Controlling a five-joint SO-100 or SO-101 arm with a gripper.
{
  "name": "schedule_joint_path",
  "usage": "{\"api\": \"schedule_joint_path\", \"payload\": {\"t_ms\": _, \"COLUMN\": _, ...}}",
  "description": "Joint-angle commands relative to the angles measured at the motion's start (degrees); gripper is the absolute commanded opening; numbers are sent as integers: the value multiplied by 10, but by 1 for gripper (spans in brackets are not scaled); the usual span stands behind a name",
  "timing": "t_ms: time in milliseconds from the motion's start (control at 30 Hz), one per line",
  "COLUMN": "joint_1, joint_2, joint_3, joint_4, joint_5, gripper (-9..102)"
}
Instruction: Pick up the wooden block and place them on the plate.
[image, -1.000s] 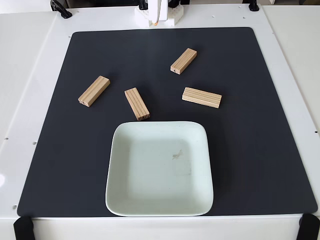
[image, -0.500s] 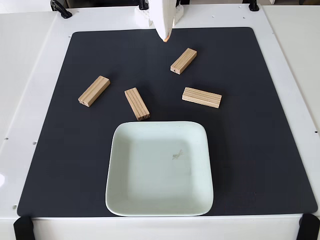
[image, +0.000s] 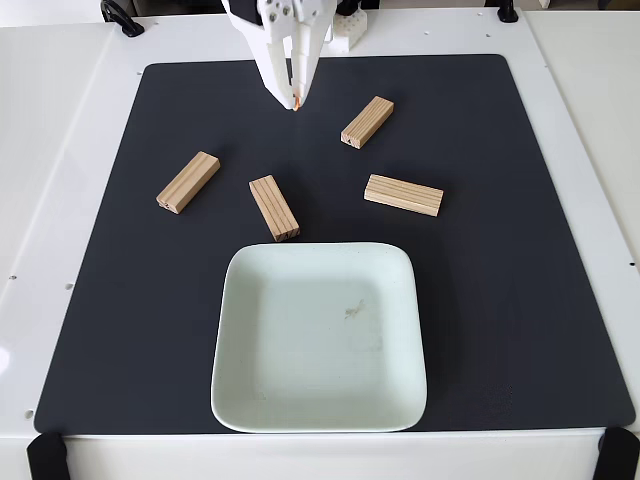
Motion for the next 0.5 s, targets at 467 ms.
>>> {"api": "schedule_joint_path", "payload": {"t_ms": 467, "joint_1": 40, "joint_2": -45, "joint_3": -27, "joint_4": -30, "joint_5": 40, "gripper": 29}}
